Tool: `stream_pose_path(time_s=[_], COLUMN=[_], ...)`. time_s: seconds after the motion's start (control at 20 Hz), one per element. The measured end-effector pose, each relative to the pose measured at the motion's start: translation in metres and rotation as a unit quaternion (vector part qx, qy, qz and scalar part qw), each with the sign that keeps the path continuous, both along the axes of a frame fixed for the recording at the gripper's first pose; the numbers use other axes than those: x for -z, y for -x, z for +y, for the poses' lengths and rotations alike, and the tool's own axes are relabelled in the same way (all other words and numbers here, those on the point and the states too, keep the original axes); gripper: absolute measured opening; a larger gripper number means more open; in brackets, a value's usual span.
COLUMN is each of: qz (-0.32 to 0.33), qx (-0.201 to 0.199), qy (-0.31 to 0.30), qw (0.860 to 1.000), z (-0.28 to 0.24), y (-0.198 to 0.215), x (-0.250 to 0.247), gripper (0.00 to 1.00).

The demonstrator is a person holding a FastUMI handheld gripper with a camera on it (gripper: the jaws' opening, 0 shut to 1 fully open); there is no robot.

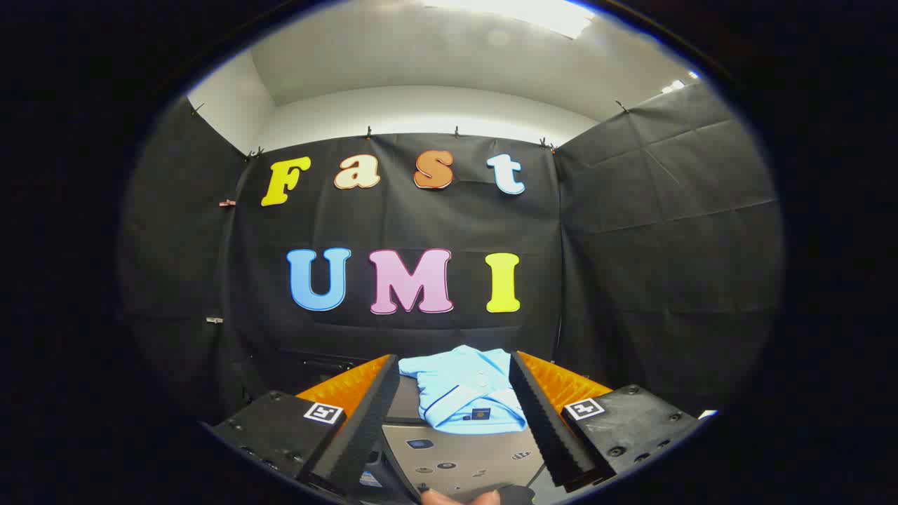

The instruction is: Put the clothes into the washing machine and then close the washing machine lid.

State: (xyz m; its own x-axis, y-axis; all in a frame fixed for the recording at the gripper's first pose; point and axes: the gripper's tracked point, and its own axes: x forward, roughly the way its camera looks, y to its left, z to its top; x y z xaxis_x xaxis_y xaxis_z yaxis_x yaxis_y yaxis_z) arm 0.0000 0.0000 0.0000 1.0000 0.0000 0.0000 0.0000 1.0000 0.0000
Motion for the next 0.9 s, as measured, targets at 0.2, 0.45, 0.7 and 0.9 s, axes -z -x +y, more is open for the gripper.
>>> stream_pose_path(time_s=[0.2, 0.45, 0.7, 0.9], qz=[0.007, 0.010, 0.014, 0.032], qx=[-0.009, -0.009, -0.007, 0.015], qy=[-0.005, -0.007, -0.010, -0.025], qw=[1.000, 1.000, 1.000, 0.999], z=[0.005, 0.008, 0.007, 0.001], y=[0.000, -0.003, -0.007, -0.012], x=[0.003, 0.004, 0.008, 0.017], gripper=[0.99, 0.98, 0.99, 0.98])
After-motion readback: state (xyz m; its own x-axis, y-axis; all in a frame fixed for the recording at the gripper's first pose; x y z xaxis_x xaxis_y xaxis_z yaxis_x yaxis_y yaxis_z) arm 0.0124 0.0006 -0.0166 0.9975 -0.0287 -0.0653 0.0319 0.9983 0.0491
